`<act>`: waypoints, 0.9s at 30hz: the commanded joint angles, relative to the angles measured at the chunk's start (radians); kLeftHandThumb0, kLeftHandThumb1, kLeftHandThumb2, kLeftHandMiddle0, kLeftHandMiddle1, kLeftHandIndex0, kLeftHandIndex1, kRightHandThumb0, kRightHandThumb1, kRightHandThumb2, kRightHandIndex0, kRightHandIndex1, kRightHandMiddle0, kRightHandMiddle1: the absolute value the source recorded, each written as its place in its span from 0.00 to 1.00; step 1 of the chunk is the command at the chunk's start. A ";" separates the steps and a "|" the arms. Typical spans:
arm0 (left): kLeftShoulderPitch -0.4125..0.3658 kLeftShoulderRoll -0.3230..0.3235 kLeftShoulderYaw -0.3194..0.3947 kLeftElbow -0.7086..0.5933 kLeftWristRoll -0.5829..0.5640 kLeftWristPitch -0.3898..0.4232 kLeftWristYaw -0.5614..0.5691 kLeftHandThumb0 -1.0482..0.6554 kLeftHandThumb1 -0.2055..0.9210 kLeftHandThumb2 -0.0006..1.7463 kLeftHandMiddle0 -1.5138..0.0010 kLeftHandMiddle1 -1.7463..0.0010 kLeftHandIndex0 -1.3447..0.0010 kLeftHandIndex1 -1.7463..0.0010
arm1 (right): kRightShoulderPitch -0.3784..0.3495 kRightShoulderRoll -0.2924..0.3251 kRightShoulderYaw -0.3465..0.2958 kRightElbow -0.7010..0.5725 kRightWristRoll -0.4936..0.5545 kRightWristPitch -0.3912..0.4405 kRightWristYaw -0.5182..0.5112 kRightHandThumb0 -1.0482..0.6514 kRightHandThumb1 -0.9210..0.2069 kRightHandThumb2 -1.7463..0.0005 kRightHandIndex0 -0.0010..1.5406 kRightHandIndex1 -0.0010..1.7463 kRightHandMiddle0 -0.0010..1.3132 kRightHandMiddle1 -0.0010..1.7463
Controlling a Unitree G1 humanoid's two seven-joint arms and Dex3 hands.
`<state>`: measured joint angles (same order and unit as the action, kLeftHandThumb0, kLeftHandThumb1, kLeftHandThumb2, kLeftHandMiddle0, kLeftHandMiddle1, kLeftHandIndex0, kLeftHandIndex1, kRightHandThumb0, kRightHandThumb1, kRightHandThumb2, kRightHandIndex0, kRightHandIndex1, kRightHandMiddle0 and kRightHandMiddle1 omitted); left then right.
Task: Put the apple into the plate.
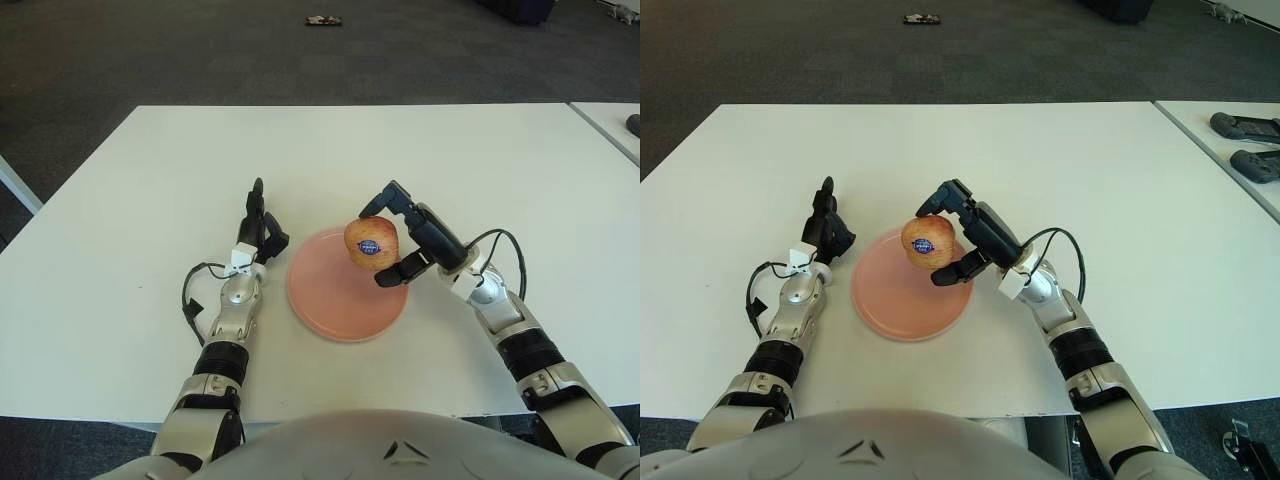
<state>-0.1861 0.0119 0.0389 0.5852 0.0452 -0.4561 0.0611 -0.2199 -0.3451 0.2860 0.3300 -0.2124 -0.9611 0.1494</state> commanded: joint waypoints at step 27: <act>0.012 -0.001 0.009 0.037 -0.016 0.003 -0.008 0.05 1.00 0.70 0.99 1.00 1.00 0.90 | 0.045 -0.057 -0.006 -0.057 -0.093 0.054 0.126 0.54 0.42 0.35 0.78 1.00 0.69 1.00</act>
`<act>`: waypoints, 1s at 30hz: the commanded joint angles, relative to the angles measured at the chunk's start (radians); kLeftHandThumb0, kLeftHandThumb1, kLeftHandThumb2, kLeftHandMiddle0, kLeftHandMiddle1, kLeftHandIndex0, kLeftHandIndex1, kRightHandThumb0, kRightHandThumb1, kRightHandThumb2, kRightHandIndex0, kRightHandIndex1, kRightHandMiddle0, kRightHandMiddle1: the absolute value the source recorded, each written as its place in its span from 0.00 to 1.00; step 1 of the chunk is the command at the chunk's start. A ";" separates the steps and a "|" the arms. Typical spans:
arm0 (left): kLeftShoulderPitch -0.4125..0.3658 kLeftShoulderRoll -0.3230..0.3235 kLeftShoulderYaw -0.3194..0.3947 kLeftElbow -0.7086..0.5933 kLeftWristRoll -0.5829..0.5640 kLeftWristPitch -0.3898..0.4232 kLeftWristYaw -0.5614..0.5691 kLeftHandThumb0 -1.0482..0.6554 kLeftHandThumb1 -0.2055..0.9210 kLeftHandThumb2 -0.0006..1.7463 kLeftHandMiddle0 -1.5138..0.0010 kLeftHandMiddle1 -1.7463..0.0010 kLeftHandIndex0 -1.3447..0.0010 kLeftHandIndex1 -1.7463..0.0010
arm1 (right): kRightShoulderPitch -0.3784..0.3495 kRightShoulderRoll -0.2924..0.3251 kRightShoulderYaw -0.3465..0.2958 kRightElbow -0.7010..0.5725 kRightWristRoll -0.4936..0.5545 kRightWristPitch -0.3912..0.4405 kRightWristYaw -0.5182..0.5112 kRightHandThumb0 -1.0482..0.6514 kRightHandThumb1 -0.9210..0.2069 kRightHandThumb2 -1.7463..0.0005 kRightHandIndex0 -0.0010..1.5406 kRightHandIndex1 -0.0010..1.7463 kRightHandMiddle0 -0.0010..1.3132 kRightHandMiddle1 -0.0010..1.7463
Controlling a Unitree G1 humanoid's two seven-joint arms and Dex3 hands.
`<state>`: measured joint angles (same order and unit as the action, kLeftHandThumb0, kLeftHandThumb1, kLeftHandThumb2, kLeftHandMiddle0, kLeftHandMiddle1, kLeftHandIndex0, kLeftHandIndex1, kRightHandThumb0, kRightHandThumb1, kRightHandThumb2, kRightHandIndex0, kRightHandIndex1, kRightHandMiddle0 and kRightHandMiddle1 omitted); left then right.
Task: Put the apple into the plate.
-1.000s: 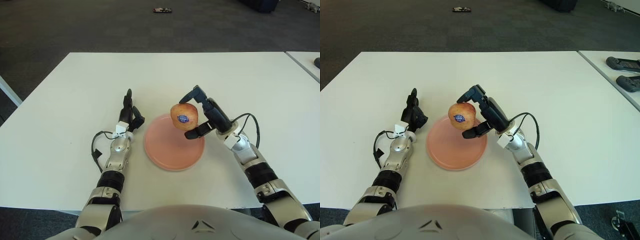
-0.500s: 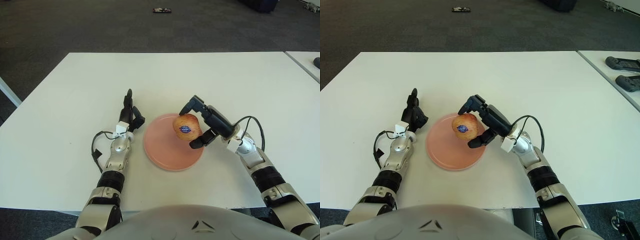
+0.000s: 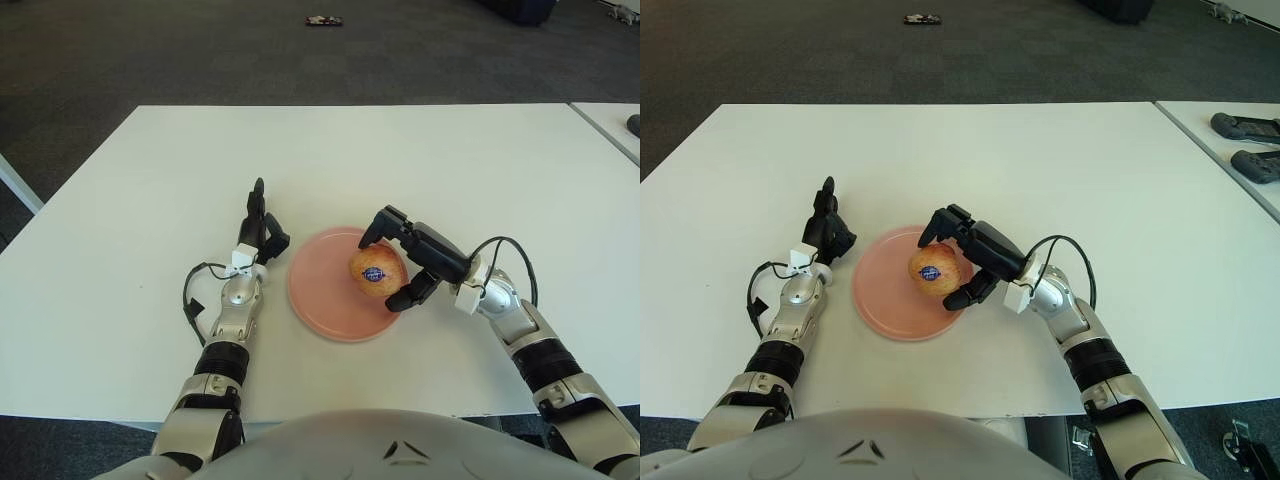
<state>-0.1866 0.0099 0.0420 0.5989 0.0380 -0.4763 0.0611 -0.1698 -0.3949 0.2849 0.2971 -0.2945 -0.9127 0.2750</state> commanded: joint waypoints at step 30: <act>0.012 0.008 0.001 0.038 0.005 -0.006 -0.006 0.03 1.00 0.71 0.99 1.00 1.00 0.90 | -0.070 -0.045 -0.039 -0.004 -0.408 -0.012 -0.361 0.00 0.00 0.66 0.00 0.01 0.00 0.01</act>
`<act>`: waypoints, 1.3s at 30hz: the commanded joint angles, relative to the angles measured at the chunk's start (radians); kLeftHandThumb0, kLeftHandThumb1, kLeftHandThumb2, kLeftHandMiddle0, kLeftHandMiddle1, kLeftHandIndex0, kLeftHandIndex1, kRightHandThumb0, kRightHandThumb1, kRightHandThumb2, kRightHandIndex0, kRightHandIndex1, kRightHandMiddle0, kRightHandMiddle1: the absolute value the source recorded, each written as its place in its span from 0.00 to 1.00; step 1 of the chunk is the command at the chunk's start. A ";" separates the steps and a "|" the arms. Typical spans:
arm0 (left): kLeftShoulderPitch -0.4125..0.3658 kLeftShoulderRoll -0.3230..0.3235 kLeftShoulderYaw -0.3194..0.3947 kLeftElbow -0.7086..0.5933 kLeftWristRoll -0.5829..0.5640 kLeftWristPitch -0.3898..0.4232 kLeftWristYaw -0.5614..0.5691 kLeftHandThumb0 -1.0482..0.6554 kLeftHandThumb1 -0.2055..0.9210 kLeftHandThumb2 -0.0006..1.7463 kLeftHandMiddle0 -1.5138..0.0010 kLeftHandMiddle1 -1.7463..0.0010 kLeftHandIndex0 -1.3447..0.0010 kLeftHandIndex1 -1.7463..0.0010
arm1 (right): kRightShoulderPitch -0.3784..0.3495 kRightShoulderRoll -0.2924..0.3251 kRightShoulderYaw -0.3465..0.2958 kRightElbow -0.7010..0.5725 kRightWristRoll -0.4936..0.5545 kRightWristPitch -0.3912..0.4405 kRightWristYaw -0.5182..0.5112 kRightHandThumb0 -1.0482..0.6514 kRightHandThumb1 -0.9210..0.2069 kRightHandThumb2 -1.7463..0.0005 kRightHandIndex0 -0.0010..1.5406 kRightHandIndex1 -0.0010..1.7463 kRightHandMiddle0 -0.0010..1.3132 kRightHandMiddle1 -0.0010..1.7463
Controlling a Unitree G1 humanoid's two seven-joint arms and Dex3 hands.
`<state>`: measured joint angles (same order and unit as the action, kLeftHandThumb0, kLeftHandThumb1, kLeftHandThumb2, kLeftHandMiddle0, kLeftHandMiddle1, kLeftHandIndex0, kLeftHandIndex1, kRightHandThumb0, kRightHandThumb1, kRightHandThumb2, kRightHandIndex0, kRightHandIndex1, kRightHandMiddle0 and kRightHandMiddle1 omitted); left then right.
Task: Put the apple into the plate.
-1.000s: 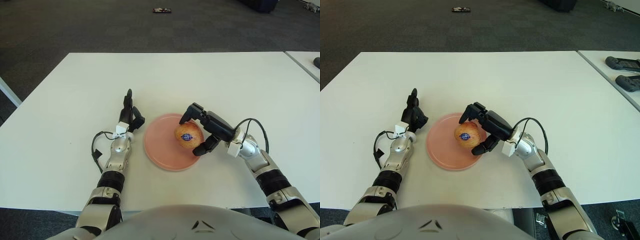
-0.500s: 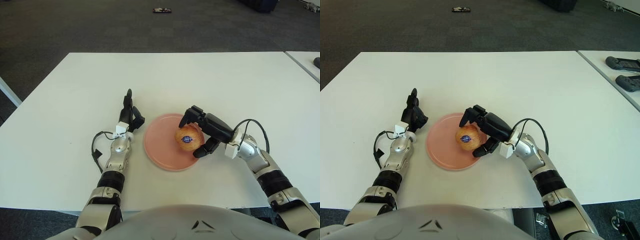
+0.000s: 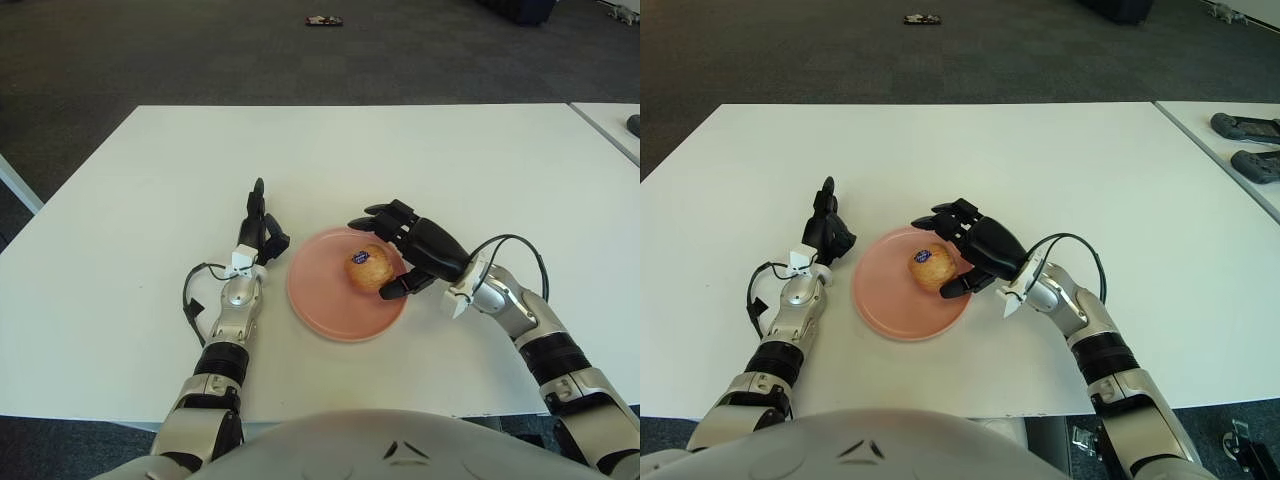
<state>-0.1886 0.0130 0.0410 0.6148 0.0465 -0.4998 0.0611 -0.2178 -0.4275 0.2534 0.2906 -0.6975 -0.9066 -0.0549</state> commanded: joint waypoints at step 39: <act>0.017 0.011 0.009 0.024 -0.009 0.026 -0.006 0.03 1.00 0.70 0.98 1.00 1.00 0.89 | -0.283 0.087 -0.193 0.322 0.523 0.231 0.096 0.00 0.00 0.69 0.00 0.00 0.00 0.00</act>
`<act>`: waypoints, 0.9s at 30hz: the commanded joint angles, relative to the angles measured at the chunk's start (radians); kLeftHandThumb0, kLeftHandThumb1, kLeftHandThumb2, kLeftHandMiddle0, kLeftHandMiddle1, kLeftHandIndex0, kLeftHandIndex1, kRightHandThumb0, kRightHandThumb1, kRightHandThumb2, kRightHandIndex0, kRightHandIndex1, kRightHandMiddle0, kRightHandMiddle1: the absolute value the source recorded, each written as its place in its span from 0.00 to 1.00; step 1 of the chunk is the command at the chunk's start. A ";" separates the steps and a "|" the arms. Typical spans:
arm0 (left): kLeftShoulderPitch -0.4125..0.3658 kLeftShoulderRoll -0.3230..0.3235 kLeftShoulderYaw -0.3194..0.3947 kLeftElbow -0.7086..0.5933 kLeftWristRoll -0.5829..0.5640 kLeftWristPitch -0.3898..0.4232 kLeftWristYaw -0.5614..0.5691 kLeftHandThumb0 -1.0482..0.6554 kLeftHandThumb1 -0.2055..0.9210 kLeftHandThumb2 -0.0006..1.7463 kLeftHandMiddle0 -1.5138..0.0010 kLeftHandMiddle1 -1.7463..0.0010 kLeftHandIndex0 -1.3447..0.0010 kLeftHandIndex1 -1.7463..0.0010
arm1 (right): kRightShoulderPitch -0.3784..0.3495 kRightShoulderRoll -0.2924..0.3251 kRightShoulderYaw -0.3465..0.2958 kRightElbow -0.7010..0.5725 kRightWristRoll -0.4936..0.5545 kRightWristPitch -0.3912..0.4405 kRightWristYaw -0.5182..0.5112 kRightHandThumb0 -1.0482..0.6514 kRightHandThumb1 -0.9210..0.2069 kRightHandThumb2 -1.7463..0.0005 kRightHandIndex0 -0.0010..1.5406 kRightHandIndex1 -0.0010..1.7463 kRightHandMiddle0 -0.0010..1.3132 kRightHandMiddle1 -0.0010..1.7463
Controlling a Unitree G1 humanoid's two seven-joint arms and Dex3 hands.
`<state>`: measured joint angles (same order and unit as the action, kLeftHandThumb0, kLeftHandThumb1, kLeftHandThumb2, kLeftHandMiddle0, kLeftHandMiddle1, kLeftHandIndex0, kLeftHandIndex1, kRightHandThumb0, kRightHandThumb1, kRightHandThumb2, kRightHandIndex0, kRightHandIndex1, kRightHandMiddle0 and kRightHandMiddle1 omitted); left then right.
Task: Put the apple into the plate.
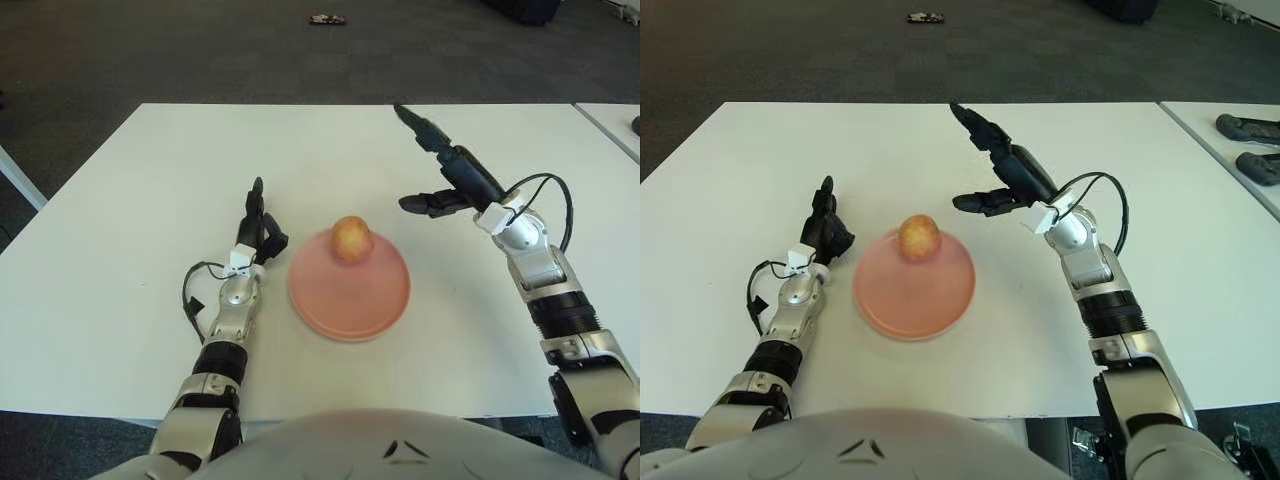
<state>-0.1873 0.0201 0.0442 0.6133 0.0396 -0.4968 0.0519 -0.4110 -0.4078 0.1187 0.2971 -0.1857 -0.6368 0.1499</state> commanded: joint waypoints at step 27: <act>0.050 0.005 0.006 -0.019 0.001 0.033 0.004 0.03 1.00 0.70 0.98 1.00 1.00 0.90 | -0.181 0.217 -0.154 0.561 0.105 -0.173 -0.173 0.04 0.00 0.56 0.00 0.00 0.00 0.00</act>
<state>-0.1660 0.0201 0.0445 0.5808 0.0422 -0.4898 0.0523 -0.5744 -0.1875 -0.0236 0.8490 -0.0856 -0.7986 -0.0220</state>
